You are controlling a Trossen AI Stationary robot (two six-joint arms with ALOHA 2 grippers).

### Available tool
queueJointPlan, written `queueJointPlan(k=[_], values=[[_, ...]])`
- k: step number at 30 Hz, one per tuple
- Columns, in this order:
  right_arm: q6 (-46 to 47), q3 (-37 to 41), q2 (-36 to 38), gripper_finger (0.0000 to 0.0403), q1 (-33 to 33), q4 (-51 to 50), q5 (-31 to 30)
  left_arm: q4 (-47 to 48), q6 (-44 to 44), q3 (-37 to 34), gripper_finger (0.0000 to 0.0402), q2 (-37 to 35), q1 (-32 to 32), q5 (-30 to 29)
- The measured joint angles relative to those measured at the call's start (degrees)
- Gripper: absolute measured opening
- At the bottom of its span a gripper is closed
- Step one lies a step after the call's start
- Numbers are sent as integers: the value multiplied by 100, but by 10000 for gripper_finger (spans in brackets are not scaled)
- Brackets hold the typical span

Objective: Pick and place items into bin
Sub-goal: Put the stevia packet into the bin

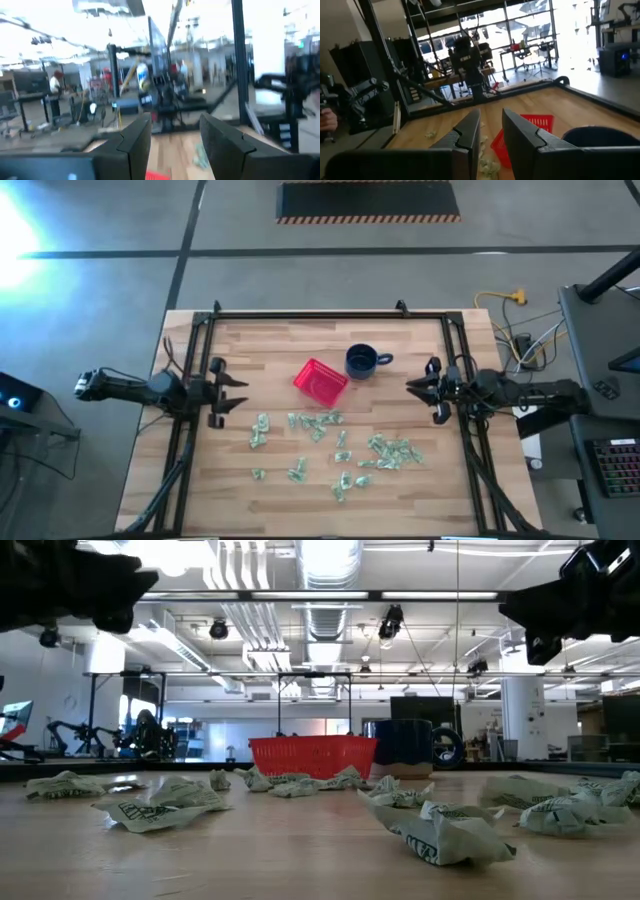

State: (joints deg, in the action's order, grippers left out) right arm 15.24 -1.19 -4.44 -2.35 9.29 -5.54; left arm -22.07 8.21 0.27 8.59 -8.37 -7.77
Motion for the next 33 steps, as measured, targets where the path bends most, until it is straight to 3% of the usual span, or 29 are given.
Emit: queueJointPlan(k=[3, 7, 12, 18, 25, 31, 33], values=[[170, 0, -213, 73, 0, -1, -21, -201, 378, 0, 154, -15, 1, -166], [370, 31, -591, 73, -2, 1, -25, 49, -436, 3, 154, 18, 1, -219], [550, 66, -1166, 72, -33, 33, -43, 2040, -958, 342, 154, 481, -1, -123], [455, 66, -1785, 72, -42, 607, -44, 2784, -1045, 1075, 154, 1598, 1, -122], [67, 66, -2179, 72, -39, 1220, -44, 3816, -1032, 2039, 154, 3380, 1, -106], [-1409, 26, -2315, 73, -43, 2584, 449, 4333, -936, 2595, 154, 4571, 1, -90], [-1819, -178, -2378, 74, -49, 2570, 479, 4406, -933, 2732, 154, 4831, 1, -90]])
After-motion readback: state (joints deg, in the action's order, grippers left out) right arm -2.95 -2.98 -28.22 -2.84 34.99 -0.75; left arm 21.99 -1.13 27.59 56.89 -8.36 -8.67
